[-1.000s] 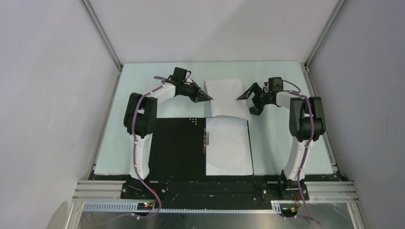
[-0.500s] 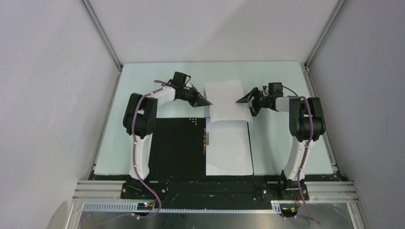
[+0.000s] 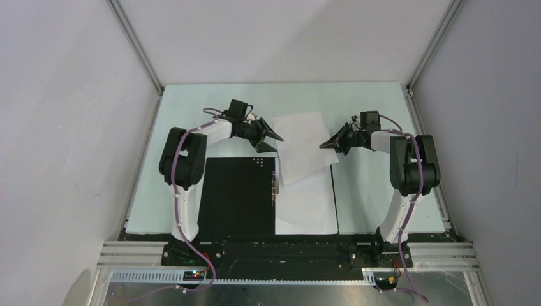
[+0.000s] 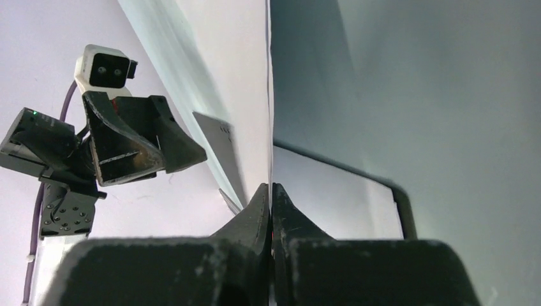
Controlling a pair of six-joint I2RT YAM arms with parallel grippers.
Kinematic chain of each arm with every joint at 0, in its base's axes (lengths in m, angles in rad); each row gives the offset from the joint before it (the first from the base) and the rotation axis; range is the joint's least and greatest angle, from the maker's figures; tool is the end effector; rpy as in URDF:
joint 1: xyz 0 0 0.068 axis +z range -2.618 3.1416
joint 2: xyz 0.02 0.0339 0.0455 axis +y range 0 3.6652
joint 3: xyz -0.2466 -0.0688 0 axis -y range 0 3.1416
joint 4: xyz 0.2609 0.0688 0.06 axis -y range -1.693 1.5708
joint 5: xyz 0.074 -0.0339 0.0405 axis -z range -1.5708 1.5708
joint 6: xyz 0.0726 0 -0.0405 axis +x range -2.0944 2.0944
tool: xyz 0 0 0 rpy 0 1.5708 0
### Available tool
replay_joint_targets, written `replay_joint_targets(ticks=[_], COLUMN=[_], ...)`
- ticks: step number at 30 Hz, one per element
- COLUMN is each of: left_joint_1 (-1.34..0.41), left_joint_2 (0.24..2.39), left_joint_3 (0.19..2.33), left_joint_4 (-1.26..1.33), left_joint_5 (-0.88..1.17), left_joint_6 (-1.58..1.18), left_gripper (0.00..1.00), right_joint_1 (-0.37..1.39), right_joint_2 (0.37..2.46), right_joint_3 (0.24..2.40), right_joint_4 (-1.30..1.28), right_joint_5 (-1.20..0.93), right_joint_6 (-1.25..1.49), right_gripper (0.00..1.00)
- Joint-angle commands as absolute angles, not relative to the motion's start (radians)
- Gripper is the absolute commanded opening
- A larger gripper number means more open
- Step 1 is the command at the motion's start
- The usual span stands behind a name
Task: Put the files into the folder
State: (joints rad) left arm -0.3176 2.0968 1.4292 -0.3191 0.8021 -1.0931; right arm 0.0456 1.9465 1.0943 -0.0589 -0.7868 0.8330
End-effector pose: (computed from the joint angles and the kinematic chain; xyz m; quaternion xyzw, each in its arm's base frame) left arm 0.4155 -0.1915 0.1085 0.2293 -0.8587 0.4565 0.0406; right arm 0.4014 0.0698 0.0870 0.2205 0.8546 0.4555 0.1165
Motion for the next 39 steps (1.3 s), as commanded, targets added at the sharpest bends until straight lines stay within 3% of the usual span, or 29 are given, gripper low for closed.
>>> replay_joint_targets(ticks=[1,6,21,25,33,39], left_joint_1=[-0.326,-0.332,-0.419,-0.450,-0.523,-0.532], left_joint_2=[2.003,1.915,1.637,1.612,1.634,1.641], left_joint_3=[1.397,1.309,0.976,0.928,0.896,0.896], left_joint_4=[-0.310,-0.320,-0.338,-0.340,-0.338,-0.339], left_joint_5=[0.754,0.659,0.304,0.244,0.189,0.187], left_joint_6=[-1.019,-0.975,-0.945,-0.961,-0.999,-0.997], left_gripper=[0.59,0.63,0.62,0.55,0.31,0.24], right_joint_1=[0.056,0.074,0.172,0.209,0.298,0.361], right_joint_2=[1.843,1.694,1.273,1.206,1.178,1.172], right_joint_3=[1.093,1.035,0.632,0.580,0.519,0.510], right_joint_4=[-0.162,-0.280,-0.295,-0.311,-0.281,-0.290], right_joint_5=[-0.762,-0.676,-0.475,-0.391,-0.317,-0.261], right_joint_6=[0.776,0.717,0.714,0.720,0.770,0.789], right_gripper=[0.01,0.00,0.00,0.00,0.00,0.00])
